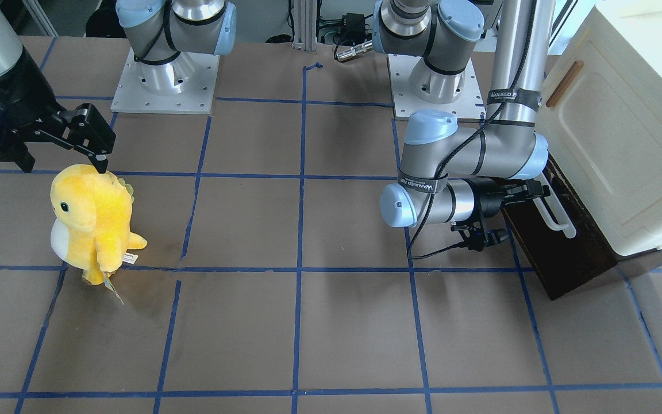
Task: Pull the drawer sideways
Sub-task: 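Close the left gripper around the white bar handle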
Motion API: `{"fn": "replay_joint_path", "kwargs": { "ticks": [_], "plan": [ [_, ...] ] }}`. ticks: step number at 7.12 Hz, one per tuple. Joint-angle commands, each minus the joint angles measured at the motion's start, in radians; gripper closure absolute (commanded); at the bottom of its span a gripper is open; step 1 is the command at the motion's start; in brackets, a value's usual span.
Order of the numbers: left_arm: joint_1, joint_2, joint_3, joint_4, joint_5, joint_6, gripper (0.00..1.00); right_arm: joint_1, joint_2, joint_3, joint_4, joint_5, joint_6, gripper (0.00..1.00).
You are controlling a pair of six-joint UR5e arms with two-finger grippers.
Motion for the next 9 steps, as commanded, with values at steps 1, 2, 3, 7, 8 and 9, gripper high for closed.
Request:
{"fn": "replay_joint_path", "kwargs": {
  "ticks": [1, 2, 3, 7, 8, 9],
  "plan": [
    [0.002, -0.007, 0.001, -0.001, 0.001, 0.002, 0.66, 0.0, 0.0, 0.0, 0.0, 0.0, 0.0, 0.0],
    [0.0, -0.007, 0.001, -0.001, -0.001, 0.002, 0.7, 0.0, 0.0, 0.0, 0.0, 0.0, 0.0, 0.0],
    [-0.001, -0.007, 0.002, -0.001, -0.002, 0.002, 0.92, 0.0, 0.0, 0.0, 0.0, 0.0, 0.0, 0.0],
    [-0.006, -0.011, 0.002, -0.002, -0.001, 0.002, 0.92, 0.0, 0.0, 0.0, 0.0, 0.0, 0.0, 0.0],
    [-0.009, -0.011, 0.004, -0.01, -0.001, 0.002, 0.92, 0.0, 0.0, 0.0, 0.0, 0.0, 0.0, 0.0],
    [-0.015, -0.011, 0.004, -0.011, 0.001, 0.002, 0.92, 0.0, 0.0, 0.0, 0.0, 0.0, 0.0, 0.0]
  ]
}}
